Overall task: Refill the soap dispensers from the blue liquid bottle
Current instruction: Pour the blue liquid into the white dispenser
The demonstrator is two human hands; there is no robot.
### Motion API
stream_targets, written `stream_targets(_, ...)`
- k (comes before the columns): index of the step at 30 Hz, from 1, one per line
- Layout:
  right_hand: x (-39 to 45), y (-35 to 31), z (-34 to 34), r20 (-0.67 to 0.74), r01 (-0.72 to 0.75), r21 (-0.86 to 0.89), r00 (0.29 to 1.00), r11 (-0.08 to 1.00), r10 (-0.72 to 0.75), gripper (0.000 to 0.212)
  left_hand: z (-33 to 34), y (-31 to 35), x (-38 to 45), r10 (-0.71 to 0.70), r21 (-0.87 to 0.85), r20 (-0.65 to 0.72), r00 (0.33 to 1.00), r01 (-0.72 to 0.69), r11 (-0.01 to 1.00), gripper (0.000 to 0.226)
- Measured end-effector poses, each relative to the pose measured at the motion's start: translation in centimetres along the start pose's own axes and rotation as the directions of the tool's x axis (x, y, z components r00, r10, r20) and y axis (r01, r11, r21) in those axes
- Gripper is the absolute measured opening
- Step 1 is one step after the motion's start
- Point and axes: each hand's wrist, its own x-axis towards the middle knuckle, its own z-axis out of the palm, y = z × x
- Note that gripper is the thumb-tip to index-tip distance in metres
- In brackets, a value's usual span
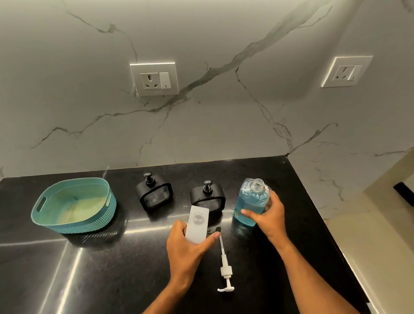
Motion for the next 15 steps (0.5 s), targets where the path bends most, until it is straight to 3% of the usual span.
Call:
stream_targets(8,-2.6,-1.1,1.0,-0.141,0.080,-0.069,0.986,0.994,-0.089,0.069,0.0,-0.3,-1.2,-0.022,-0.059,-0.060,0.998,0.018,0.998,0.060)
stream_targets(15,-4.6,-2.0,1.6,-0.146,0.220,-0.144,0.960,0.965,-0.240,0.053,0.0,0.6,-1.9,-0.030,-0.073,-0.125,0.992,0.021,0.997,0.059)
